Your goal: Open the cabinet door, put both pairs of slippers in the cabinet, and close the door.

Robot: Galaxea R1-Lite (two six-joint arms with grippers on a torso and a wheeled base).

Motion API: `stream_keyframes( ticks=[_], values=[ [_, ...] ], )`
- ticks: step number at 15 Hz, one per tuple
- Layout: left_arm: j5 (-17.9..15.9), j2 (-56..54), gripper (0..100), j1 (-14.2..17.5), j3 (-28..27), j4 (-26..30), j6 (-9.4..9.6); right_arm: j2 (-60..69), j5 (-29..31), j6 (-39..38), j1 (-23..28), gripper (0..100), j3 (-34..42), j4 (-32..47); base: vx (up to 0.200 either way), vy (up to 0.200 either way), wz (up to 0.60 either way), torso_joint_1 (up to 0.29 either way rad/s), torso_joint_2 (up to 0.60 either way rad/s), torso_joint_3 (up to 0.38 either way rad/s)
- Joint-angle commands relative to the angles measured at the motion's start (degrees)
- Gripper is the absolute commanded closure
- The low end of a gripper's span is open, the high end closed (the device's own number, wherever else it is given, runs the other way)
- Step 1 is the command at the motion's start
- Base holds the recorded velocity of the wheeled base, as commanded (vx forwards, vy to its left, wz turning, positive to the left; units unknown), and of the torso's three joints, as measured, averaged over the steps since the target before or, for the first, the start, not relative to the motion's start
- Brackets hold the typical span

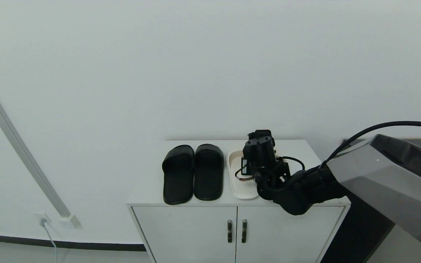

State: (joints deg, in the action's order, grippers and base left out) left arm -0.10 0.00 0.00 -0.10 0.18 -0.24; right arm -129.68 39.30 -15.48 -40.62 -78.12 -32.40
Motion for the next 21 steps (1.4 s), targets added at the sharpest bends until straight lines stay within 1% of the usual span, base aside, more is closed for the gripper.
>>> stream_keyframes(
  ticks=[1, 3, 4, 6, 7, 8, 9, 11, 13, 15, 18, 21],
  values=[
    [0.1, 0.0, 100, 0.0, 0.1, 0.0, -0.02, 8.6, -0.1, 1.4, -0.4, 100, 5.3, -0.1, 0.000, 0.000, 0.00, 0.000, 0.00, 0.000],
    [0.1, 0.0, 100, 0.0, 0.1, 0.0, -0.02, 13.3, -1.4, 2.2, -1.0, 100, 8.9, -0.1, 0.000, 0.000, 0.00, 0.000, 0.00, 0.000],
    [0.1, 0.0, 100, 0.0, 0.1, 0.0, -0.02, 18.9, -4.1, 3.0, -1.7, 100, 14.2, -0.3, 0.000, 0.000, 0.00, 0.000, 0.00, 0.000],
    [0.1, 0.0, 100, 0.0, 0.1, 0.0, -0.02, 24.9, -8.3, 3.9, -3.1, 100, 20.4, -0.3, 0.000, 0.000, 0.00, 0.000, 0.00, 0.000],
    [0.1, 0.0, 100, 0.0, 0.1, 0.0, -0.02, 29.3, -12.1, 4.8, -4.4, 100, 24.9, -0.5, 0.000, 0.000, 0.00, 0.000, 0.00, 0.000],
    [0.1, 0.0, 100, 0.0, 0.0, 0.0, -0.02, 31.2, -14.2, 5.1, -5.1, 100, 26.9, -0.5, 0.000, 0.000, 0.00, 0.000, 0.00, 0.000],
    [0.1, 0.0, 100, 0.0, 0.0, 0.0, -0.02, 34.1, -17.9, 5.4, -6.1, 100, 29.9, -0.5, 0.000, 0.000, 0.00, 0.000, 0.00, 0.000],
    [0.1, 0.0, 100, 0.0, 0.1, 0.0, -0.02, 37.0, -21.2, 6.4, -7.1, 100, 32.6, -0.6, 0.000, 0.000, 0.00, 0.000, 0.00, 0.000],
    [0.1, 0.0, 100, 0.0, 0.1, 0.0, -0.02, 39.2, -21.4, 9.2, -8.7, 100, 34.9, -0.5, 0.000, 0.000, 0.00, 0.000, 0.00, 0.000],
    [0.1, 0.0, 100, 0.0, 0.1, 0.0, -0.02, 39.3, -21.5, 11.9, -9.0, 100, 35.6, -0.6, 0.000, 0.000, 0.00, 0.000, 0.00, 0.000],
    [0.1, 0.0, 100, 0.0, 0.1, -0.1, -0.02, 39.8, -23.6, 12.0, -9.7, 100, 36.5, -0.6, 0.000, 0.000, 0.00, 0.000, 0.00, 0.000],
    [0.1, 0.0, 100, 0.0, 0.1, 0.0, -0.02, 40.4, -23.9, 12.1, -9.9, 100, 37.1, -0.6, 0.000, 0.000, 0.00, 0.000, 0.00, 0.000]
  ],
)
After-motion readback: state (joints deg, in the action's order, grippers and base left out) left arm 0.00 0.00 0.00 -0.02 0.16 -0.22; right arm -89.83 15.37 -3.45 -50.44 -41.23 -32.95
